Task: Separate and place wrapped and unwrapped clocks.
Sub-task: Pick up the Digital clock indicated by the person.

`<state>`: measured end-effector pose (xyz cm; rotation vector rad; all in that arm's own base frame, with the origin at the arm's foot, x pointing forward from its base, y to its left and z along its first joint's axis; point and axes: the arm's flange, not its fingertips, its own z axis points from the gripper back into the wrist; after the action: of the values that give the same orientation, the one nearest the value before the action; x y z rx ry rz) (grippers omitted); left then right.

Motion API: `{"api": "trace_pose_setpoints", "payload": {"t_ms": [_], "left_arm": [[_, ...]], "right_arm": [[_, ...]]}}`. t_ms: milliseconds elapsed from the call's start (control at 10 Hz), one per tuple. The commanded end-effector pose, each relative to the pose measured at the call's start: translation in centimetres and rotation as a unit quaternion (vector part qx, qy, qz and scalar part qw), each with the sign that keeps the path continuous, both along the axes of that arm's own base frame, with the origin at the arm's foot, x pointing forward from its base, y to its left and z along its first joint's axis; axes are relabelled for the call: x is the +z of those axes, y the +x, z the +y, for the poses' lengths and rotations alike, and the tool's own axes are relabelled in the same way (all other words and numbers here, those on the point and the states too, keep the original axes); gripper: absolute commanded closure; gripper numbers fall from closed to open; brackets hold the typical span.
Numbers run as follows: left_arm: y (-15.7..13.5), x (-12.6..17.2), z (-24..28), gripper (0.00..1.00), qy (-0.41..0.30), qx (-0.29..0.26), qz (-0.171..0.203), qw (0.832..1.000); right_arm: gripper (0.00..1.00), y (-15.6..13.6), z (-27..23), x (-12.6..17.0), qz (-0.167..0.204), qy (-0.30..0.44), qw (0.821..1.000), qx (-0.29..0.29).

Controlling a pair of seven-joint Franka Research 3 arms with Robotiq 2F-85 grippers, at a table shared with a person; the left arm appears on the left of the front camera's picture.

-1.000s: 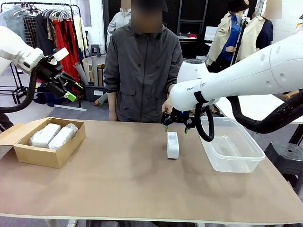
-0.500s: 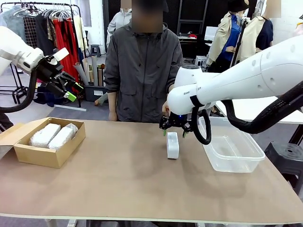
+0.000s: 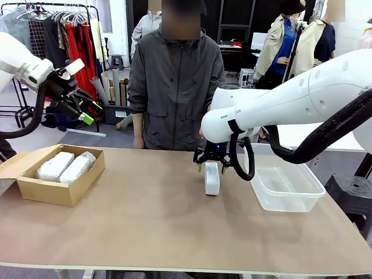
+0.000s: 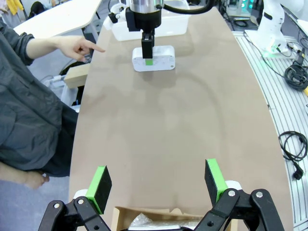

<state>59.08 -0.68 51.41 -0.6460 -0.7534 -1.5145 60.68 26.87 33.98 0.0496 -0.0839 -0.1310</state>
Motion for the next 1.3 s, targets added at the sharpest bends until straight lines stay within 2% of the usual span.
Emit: {"api": "trace_pose_setpoints", "payload": {"t_ms": [0, 100, 600, 800, 1000, 1200], "left_arm": [[-0.1, 0.1, 0.0, 0.00, 0.001, -0.003, 0.001, 1.000], [-0.1, 0.1, 0.0, 0.00, 0.001, -0.003, 0.001, 1.000], [-0.1, 0.1, 0.0, 0.00, 0.001, -0.003, 0.001, 1.000], [-0.1, 0.1, 0.0, 0.00, 0.001, -0.003, 0.001, 1.000], [-0.1, 0.1, 0.0, 0.00, 0.001, -0.003, 0.001, 1.000], [-0.1, 0.1, 0.0, 0.00, 0.001, -0.003, 0.001, 1.000]], "right_arm": [[0.00, 1.1, 0.4, -0.2, 0.020, 0.003, 1.000, 0.007], [0.03, 1.1, 0.4, -0.5, 0.022, -0.001, 0.999, 0.024], [1.00, 1.2, 0.3, -0.7, 0.030, -0.003, 0.999, 0.027], [1.00, 1.0, 0.1, -0.4, 0.032, 0.000, 0.999, 0.032], [1.00, 0.5, -0.5, 1.2, 0.015, 0.003, 0.999, 0.036], [1.00, -0.5, -0.3, 3.5, 0.014, -0.044, 0.996, 0.070]]}}
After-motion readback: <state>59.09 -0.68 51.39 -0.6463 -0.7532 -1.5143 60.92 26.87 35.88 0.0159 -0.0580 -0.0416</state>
